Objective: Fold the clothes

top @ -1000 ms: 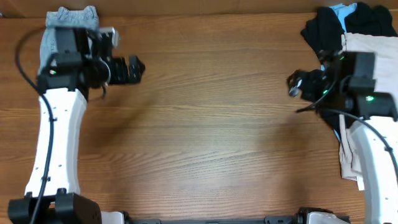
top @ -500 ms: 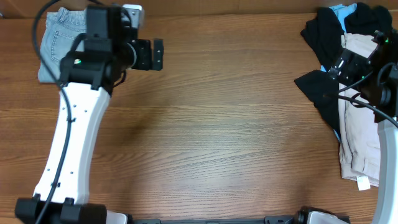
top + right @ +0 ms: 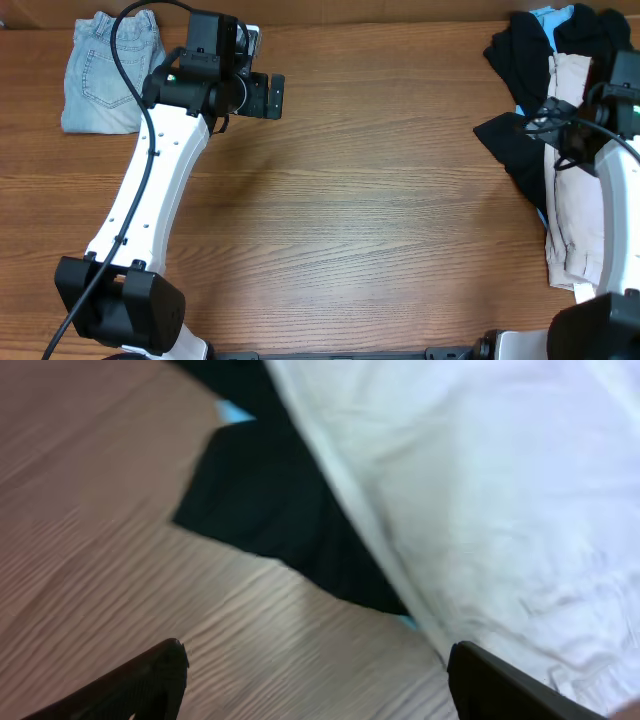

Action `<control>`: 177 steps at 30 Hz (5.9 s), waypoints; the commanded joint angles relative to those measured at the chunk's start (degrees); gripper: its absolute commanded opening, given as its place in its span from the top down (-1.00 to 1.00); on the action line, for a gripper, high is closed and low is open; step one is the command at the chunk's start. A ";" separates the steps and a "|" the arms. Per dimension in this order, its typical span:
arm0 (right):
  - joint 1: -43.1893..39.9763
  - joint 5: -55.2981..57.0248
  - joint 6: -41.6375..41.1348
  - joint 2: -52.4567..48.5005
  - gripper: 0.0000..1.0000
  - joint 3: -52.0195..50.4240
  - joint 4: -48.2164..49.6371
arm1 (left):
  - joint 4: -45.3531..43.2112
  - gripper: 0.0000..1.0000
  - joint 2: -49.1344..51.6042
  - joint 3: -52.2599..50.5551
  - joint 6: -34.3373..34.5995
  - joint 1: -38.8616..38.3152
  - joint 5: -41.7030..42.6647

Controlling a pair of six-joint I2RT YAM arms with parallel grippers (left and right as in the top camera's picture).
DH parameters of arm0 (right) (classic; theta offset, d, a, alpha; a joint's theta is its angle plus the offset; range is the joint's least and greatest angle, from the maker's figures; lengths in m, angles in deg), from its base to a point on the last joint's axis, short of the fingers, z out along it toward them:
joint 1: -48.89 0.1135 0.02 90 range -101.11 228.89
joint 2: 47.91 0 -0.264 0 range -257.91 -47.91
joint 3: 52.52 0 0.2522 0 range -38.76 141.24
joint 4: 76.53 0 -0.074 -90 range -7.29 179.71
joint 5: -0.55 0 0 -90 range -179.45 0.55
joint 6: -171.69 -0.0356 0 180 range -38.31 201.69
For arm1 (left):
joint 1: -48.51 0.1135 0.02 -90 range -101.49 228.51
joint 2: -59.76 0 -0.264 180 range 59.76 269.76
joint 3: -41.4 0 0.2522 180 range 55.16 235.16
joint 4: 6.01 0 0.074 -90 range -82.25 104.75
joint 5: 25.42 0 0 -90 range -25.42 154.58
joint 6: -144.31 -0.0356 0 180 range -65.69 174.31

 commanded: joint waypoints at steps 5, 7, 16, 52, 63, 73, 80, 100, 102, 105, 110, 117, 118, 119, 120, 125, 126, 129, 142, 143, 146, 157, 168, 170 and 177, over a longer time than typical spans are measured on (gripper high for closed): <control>-6.95 -0.11 -8.61 -2.84 -0.74 -6.97 -0.76 | -2.05 -1.00 0.13 1.36 -0.33 -0.39 -1.84; -8.04 -0.15 -9.92 -2.91 -0.75 -9.11 0.35 | -2.69 -1.00 0.13 1.36 -0.31 -0.39 -1.70; -11.82 0.37 -9.62 -2.93 -0.77 -20.52 9.99 | -2.82 -1.00 0.13 1.36 -0.31 -0.39 -1.64; -11.89 -6.69 4.57 -2.84 0.92 -17.29 10.88 | -4.42 -1.00 0.04 1.36 -1.95 -0.31 -1.86; -7.21 -27.58 19.39 -2.73 0.92 0.33 -5.25 | -5.44 -0.95 -0.09 3.76 -2.86 0.37 -2.84; 28.00 -27.65 13.35 -2.95 0.92 8.17 -4.33 | -3.19 -0.96 -0.09 8.09 -2.45 7.98 -2.93; 54.69 -25.51 8.90 -6.75 0.92 8.13 6.03 | 0.09 -1.00 -0.09 8.09 -2.49 14.64 -3.32; 53.55 -28.98 8.76 -5.46 -0.68 11.19 -1.18 | -0.04 -1.00 4.70 8.04 -4.85 11.65 2.01; 50.21 -27.65 8.76 -4.57 -0.82 12.09 -2.40 | -0.94 -1.00 7.02 8.04 -6.40 10.21 4.04; 44.02 -25.38 8.76 -3.89 -0.89 12.33 -3.67 | -4.50 -1.00 10.64 8.04 -6.97 7.54 4.87; 34.75 -23.28 8.79 -3.96 -0.91 12.31 -4.85 | -11.30 -1.00 16.06 8.04 -7.74 2.21 4.85; 26.69 -18.86 8.81 -3.98 -1.00 12.31 -4.98 | -14.80 -0.98 22.95 8.04 -8.04 -2.64 4.87; 26.10 -18.29 8.83 -3.98 -1.00 12.31 -4.98 | -14.73 -0.97 23.91 8.04 -8.04 -3.08 4.87; 25.42 -17.55 8.83 -3.98 -1.00 12.31 -4.98 | -14.67 -0.97 24.83 8.04 -8.07 -3.43 4.87; 25.05 -16.96 8.83 -3.98 -1.00 12.31 -4.98 | -14.64 -0.97 25.55 8.04 -8.04 -3.72 4.85; 24.52 -14.27 8.83 -4.04 -1.00 12.20 -4.94 | -14.73 -0.97 28.06 8.04 -8.04 -4.26 4.85; 24.48 -14.23 8.83 -4.20 -1.00 12.20 -4.90 | -14.71 -0.97 28.30 8.04 -8.04 -4.28 4.85; 24.48 -13.92 8.81 -4.63 -1.00 12.09 -4.63 | -14.69 -0.98 29.20 8.04 -8.04 -4.28 4.79; 24.48 -13.86 8.79 -7.76 -1.00 12.07 -4.61 | -15.89 -1.00 32.89 8.04 -8.07 -4.28 1.79; 24.48 -13.86 8.79 -7.76 -1.00 12.07 -4.52 | -16.28 -1.00 32.92 8.04 -8.09 -4.28 1.20; 24.48 -13.86 8.79 -7.80 -1.00 12.04 -4.39 | -17.27 -1.00 32.96 8.04 -8.61 -4.20 -0.63; 24.48 -12.11 8.81 -7.98 -1.00 11.58 -4.52 | -17.68 -0.99 36.74 8.02 -9.97 -3.85 0.26; 24.44 -10.19 8.79 -8.02 -1.00 11.58 -4.61 | -19.21 -0.95 40.26 8.04 -9.99 -0.33 -7.98; 24.44 -9.99 8.79 -8.02 -1.00 11.56 -4.83 | -19.93 -0.95 40.30 8.04 -9.97 1.42 -9.22; 24.44 -10.03 8.04 -8.02 -1.00 11.32 -5.16 | -20.85 -1.00 40.30 8.04 -9.84 9.20 -9.27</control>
